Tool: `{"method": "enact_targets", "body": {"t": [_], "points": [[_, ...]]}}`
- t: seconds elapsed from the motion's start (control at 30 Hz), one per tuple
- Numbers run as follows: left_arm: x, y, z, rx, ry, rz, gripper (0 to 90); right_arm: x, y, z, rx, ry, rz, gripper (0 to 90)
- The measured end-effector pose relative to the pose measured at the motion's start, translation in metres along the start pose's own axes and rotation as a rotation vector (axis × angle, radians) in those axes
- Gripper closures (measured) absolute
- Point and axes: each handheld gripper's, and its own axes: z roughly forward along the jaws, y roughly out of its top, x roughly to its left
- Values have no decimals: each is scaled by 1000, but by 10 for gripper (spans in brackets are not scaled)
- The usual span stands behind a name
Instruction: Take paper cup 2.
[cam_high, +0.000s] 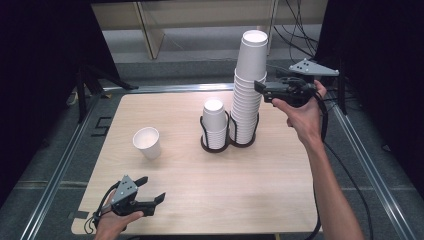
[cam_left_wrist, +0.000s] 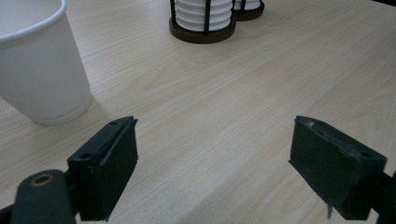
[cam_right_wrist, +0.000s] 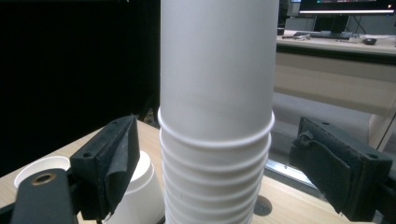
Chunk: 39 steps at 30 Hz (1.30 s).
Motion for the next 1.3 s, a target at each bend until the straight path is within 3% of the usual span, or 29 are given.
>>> {"method": "enact_targets", "body": {"t": [0.03, 0.1, 0.13, 0.27, 0.33, 0.47, 0.53, 0.57, 0.6, 0.73, 0.77, 0.8, 0.9, 0.93, 0.97, 1.0, 1.03, 1.07, 1.1, 1.17, 1.2, 1.3], "points": [[1, 0, 1, -8, -6, 13, 148, 0, 2, 2, -5, 3, 2, 152], [0, -1, 1, -5, -11, -8, 148, 0, 6, 6, -10, 2, -16, 152], [1, 0, 3, -18, -14, 10, 148, 0, 8, 8, -5, -2, -17, 152], [-1, -1, 3, 4, -18, 0, 148, 0, 16, 18, -7, -11, -7, 152], [-1, -1, 3, -1, -19, 21, 148, 0, 20, 23, -2, -9, -8, 152], [-2, -3, 4, 16, -23, 0, 148, 1, 26, 34, 7, -14, -13, 151], [-1, -2, 4, 18, -21, 25, 148, 2, 28, 39, 1, -16, -12, 148], [-3, -3, 4, 9, -24, -3, 148, 2, 29, 41, 4, -18, -10, 140], [-3, -3, 3, 16, -25, -7, 148, 3, 31, 44, 11, -25, -14, 132], [-2, -3, 3, 19, -24, 3, 148, 2, 36, 52, 3, -36, -24, 131], [1, -2, 3, 23, -22, 41, 148, 2, 38, 53, 4, -31, -7, 131], [1, -2, 3, 23, -23, 44, 148, 2, 40, 54, 5, -27, 1, 131], [0, -3, 3, 26, -23, 31, 148, 3, 43, 58, 24, -36, 3, 134], [-2, -3, 3, 15, -27, 1, 148, 2, 44, 60, 20, -36, -9, 136], [-2, -3, 3, 13, -26, -2, 148, 2, 44, 61, 23, -37, -6, 137], [-1, -2, 3, 10, -24, 26, 148, 3, 45, 62, 21, -31, 6, 142], [-1, -2, 3, 6, -25, 10, 148, 2, 45, 63, 19, -34, -4, 152], [0, -2, 3, 8, -23, 30, 148, 3, 45, 63, 27, -39, 3, 156], [-2, -3, 3, 6, -24, 2, 148, 2, 45, 63, 25, -37, 1, 159], [-2, -3, 3, 2, -25, -4, 148, 2, 45, 62, 26, -37, 1, 164], [1, -3, 3, 17, -22, 28, 148, 2, 46, 62, 24, -34, -6, 165], [-2, -3, 3, 5, -25, -2, 148, 2, 47, 62, 29, -40, -12, 170]]}}
